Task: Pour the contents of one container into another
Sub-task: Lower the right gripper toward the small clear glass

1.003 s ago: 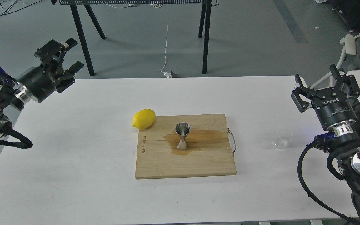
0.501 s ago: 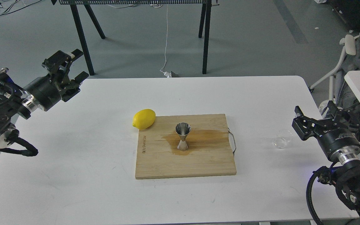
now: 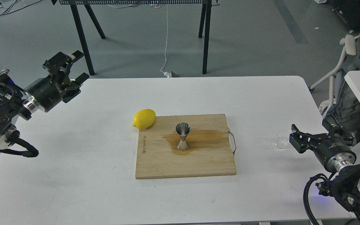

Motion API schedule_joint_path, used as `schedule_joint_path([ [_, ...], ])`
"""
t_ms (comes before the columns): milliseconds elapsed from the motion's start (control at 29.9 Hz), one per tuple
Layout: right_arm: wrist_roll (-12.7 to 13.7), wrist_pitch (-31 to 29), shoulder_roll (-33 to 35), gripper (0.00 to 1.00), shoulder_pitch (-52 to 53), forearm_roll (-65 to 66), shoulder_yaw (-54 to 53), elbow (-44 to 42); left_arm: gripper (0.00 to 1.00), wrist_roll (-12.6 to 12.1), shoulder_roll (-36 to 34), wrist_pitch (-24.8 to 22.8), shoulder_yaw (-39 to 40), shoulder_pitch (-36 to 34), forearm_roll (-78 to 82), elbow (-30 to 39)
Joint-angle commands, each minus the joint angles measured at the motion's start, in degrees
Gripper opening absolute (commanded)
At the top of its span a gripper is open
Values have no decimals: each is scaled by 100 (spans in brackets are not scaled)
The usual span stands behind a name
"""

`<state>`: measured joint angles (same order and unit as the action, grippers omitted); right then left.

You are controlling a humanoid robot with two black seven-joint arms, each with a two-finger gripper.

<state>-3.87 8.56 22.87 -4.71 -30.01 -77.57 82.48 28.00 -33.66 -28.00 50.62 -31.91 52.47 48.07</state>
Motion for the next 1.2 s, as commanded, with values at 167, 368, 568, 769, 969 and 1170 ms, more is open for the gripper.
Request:
schedule_joint_path([
  [167,-9,207,-45,98,129,13,339,-179,95,0,0,0,1,35,0,0],
  [368,0,436,-168,98,216,22,383,-372,96,0,0,0,1,44,0,0],
  [568,0,515,-221,98,313,92,392,-513,96,0,0,0,1,71,0,0],
  [769,9,717,-291,98,410,110,444,-583,96,0,0,0,1,71,0,0],
  [969,-9,735,-344,98,577,118,664,-794,96,0,0,0,1,71,-9,0],
  [1170,-9,735,-458,98,717,136,716,-996,97,0,0,0,1,71,0,-26],
])
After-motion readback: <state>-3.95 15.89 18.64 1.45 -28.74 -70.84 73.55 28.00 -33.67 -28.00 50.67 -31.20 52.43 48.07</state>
